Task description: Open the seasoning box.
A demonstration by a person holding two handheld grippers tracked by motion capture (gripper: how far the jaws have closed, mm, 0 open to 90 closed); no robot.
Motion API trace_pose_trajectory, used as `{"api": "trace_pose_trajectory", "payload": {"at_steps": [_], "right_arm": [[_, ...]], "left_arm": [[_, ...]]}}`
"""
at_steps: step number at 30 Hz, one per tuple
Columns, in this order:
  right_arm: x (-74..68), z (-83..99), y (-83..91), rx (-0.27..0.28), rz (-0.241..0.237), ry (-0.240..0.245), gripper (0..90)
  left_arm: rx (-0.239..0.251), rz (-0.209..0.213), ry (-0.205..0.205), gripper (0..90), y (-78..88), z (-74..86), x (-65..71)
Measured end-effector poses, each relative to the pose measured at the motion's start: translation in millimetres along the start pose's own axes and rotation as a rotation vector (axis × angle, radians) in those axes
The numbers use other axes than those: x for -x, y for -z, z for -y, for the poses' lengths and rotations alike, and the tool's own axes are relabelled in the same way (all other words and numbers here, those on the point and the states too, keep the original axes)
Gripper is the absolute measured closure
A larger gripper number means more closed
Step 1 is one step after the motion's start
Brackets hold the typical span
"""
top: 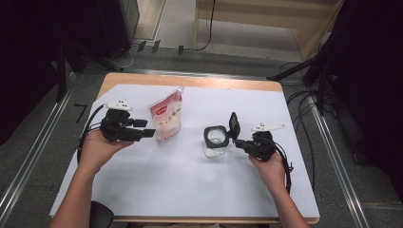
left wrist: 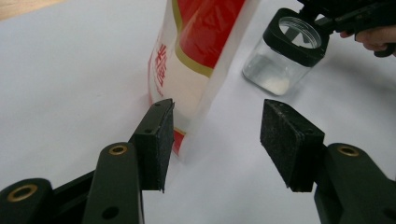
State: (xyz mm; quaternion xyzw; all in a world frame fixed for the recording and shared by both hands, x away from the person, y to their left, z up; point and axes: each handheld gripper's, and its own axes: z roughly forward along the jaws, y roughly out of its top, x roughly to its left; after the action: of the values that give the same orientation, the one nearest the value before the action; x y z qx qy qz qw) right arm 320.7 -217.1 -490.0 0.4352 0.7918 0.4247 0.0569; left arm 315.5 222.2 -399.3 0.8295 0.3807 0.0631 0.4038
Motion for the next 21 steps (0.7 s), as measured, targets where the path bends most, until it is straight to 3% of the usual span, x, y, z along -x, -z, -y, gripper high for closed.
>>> {"api": "trace_pose_trajectory", "payload": {"at_steps": [7,12,17,21], "right_arm": [[1.6,-0.2,-2.2,0.000,0.005,-0.004,90.0],[-1.9,0.1,-0.1,-0.004,0.005,-0.004,88.8],[-6.2,0.6,0.8,0.006,-0.009,0.006,83.7],[-11.2,1.4,2.0,0.002,-0.025,0.012,77.0]], "left_arm": [[0.007,-0.007,0.003,45.5,-11.4,-5.0,-2.2],[0.015,-0.008,-0.006,51.6,-20.3,-9.4,-3.4],[0.025,-0.016,0.003,52.8,-27.0,-12.7,-7.2],[0.002,-0.019,-0.006,52.7,-27.9,-17.5,-7.5]]}}
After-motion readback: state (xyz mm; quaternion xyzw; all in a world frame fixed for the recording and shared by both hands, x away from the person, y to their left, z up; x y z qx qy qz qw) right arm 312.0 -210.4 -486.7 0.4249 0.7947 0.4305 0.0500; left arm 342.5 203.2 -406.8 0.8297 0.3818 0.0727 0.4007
